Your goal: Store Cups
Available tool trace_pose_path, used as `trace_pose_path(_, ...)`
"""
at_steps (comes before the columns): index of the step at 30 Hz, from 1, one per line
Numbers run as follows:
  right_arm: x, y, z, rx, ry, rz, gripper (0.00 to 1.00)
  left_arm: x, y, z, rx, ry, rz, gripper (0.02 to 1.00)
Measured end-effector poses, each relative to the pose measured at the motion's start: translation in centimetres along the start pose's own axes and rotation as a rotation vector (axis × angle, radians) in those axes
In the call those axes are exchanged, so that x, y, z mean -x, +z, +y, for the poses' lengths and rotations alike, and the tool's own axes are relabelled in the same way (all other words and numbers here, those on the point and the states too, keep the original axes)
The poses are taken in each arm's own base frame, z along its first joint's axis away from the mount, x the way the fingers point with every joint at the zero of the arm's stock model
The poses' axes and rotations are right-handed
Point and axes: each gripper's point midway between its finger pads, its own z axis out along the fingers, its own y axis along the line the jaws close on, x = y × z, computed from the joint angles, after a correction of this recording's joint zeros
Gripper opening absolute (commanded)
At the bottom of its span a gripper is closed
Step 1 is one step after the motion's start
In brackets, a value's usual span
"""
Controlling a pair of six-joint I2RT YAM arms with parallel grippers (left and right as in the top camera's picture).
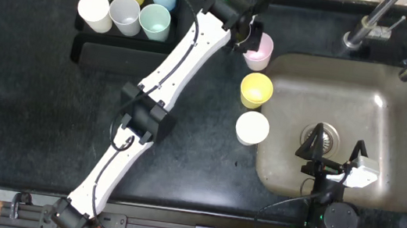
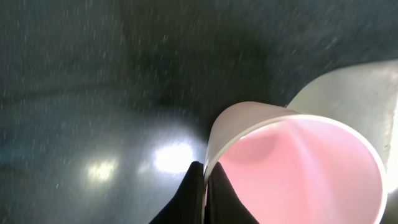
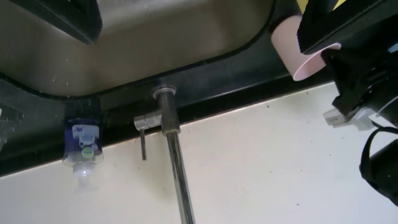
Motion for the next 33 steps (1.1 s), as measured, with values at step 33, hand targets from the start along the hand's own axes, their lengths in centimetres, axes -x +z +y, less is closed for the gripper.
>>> trace_pose_path(33,0.0,0.0,0.0,0.0,0.0,0.0,0.998,-7.6,-16.9,38.0,0.423,-0.829,0.071,0.036)
